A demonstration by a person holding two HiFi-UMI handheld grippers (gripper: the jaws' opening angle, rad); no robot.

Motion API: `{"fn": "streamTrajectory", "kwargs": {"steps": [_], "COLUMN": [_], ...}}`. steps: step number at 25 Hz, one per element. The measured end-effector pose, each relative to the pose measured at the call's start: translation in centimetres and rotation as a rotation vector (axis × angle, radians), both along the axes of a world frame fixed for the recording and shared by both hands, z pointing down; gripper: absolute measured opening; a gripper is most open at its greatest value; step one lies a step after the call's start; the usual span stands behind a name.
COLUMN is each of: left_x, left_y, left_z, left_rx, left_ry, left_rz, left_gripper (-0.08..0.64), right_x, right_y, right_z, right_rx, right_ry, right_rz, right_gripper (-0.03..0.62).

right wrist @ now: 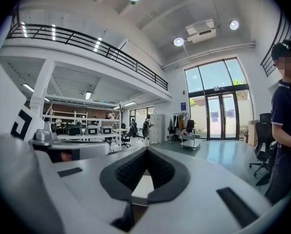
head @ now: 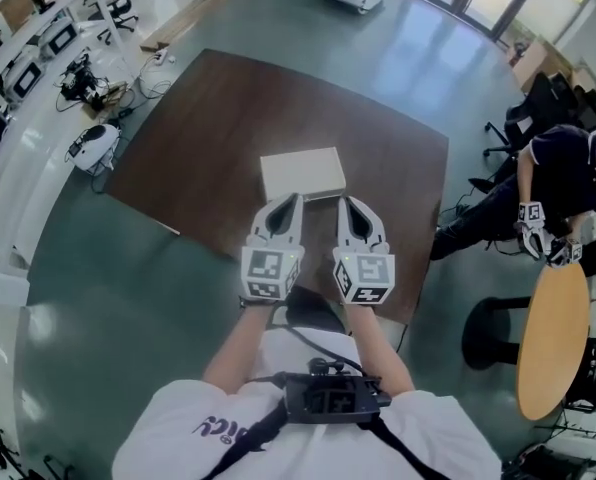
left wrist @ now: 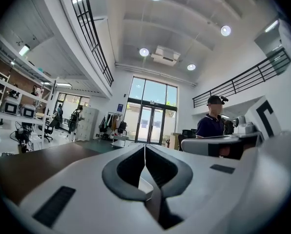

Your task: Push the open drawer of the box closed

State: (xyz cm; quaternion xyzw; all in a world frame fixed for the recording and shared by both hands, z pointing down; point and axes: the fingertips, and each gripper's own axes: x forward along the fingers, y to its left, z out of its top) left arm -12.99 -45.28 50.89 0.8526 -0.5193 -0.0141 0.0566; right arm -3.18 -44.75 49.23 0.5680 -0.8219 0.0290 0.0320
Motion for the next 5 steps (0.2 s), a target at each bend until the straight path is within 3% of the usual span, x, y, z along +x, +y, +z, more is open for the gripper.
{"fn": "streamTrajectory", "kwargs": {"steps": [5], "left_x": [-0.04], "left_y": [0.39], "left_z": [1.53], "left_rx": [-0.013], "left_ry": [-0.007], "left_rz": [0.024], "left_gripper": [0.009], "right_x": [0.00], "right_y": [0.05], "right_z": [1.37], "right_rx": [-0.015], "right_ry": [-0.001], "right_rz": [0.025], "right_gripper": [0.003]}}
